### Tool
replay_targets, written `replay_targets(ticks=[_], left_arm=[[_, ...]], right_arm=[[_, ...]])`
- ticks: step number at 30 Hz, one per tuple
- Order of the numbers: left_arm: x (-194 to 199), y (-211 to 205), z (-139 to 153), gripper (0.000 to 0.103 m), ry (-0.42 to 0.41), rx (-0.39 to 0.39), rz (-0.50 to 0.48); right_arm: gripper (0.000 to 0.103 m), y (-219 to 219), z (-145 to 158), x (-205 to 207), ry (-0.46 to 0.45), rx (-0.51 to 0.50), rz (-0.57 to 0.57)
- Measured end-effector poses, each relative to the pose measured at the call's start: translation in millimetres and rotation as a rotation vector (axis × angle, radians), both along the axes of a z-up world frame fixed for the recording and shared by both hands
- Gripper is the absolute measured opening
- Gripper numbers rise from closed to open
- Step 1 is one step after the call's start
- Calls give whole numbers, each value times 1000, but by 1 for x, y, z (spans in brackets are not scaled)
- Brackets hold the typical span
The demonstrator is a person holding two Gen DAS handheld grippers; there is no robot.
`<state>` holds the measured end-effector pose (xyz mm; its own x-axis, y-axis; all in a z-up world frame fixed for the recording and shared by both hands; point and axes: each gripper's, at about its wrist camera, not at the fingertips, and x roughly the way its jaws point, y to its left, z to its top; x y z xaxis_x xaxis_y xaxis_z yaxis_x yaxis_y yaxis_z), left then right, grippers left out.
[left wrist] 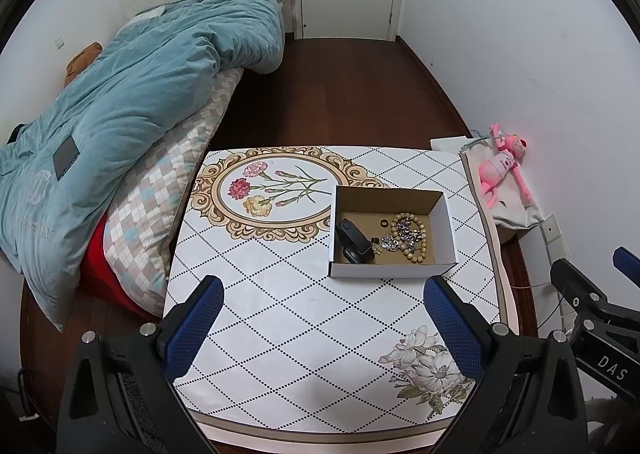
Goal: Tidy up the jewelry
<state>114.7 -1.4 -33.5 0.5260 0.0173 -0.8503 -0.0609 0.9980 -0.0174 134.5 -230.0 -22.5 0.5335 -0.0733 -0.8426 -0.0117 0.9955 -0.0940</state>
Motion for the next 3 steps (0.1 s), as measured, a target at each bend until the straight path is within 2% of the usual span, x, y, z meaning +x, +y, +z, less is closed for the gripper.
replay_targets(ticks=[3], left_arm=[[0, 2, 0, 102, 0, -2, -2]], right_arm=[[103, -1, 0, 1, -1, -1, 0]])
